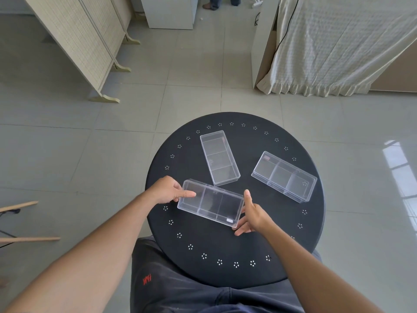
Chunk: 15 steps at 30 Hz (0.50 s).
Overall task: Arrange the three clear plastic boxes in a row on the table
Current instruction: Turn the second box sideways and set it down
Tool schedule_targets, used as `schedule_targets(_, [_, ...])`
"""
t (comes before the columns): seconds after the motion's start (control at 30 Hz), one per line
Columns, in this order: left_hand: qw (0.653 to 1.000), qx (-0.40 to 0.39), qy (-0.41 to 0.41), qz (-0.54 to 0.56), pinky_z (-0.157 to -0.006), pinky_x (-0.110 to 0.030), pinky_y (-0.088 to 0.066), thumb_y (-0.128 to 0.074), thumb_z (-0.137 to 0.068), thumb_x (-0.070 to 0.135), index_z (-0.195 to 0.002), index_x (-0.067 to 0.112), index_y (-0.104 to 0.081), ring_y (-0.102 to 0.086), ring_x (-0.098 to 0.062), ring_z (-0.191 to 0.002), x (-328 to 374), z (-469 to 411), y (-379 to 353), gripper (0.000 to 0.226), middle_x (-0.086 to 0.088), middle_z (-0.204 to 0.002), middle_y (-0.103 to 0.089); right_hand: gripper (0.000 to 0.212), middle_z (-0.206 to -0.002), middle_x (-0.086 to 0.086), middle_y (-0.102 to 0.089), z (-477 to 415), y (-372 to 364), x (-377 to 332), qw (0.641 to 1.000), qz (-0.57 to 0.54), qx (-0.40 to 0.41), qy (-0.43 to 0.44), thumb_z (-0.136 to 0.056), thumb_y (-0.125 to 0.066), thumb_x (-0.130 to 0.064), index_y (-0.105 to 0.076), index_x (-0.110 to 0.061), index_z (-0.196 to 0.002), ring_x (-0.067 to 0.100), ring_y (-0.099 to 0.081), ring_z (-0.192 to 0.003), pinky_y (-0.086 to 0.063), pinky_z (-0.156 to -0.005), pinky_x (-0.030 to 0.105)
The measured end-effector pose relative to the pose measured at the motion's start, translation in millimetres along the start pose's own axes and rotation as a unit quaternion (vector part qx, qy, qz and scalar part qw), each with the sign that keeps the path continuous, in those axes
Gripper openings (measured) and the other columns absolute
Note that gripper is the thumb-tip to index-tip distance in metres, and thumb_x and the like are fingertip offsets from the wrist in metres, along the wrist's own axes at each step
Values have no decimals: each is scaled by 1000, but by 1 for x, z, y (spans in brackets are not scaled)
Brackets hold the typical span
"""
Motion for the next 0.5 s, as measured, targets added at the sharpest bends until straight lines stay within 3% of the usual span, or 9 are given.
schedule_targets(0.1, [1000,11,6,-4,-75,-31,-54,-84,-69,81,-78,6,-80,-69,-14,-72,5,1,-1,76,-1,-78,-82,89,-80,11,-84,2,3,-5,997,60,35,36,-101,-8,-80,-63,-11,-113,26,-84,-70,-62,-85,41])
schedule_targets(0.2, [1000,8,12,-22,-66,-29,-46,-82,-76,76,-72,4,-76,-61,-13,-62,11,3,-3,72,5,-65,-73,72,-75,5,-84,3,7,-12,985,153,53,61,-110,-21,-62,-66,-7,-95,20,-83,-69,-56,-81,34])
schedule_targets(0.33, [999,10,19,-37,-61,-29,-42,-81,-79,74,-63,13,-70,-54,-13,-55,15,2,-5,64,12,-44,-58,56,-75,3,-84,1,10,-16,974,208,53,73,-112,-30,-45,-67,-5,-102,15,-82,-70,-51,-75,27])
schedule_targets(0.43, [999,-15,18,-47,-67,-29,-52,-81,-75,78,-73,10,-78,-70,-16,-67,13,-3,-2,68,9,-63,-76,57,-75,-1,-84,-3,16,-16,973,215,55,69,-111,-31,-49,-67,-7,-100,16,-79,-60,-54,-75,31])
schedule_targets(0.5, [999,-11,14,-52,-76,-31,-60,-78,-75,81,-80,15,-82,-78,-14,-80,11,-7,4,66,7,-77,-81,65,-76,4,-83,-6,21,-19,965,230,98,74,-108,-31,-57,-69,-8,-88,26,-78,-63,-59,-77,35])
Point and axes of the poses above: each hand's wrist, its own z-axis away from the middle knuckle, its own y-axis out of the back of the hand, x = y × z, the point moved 1 cm from there along -z, towards the middle knuckle
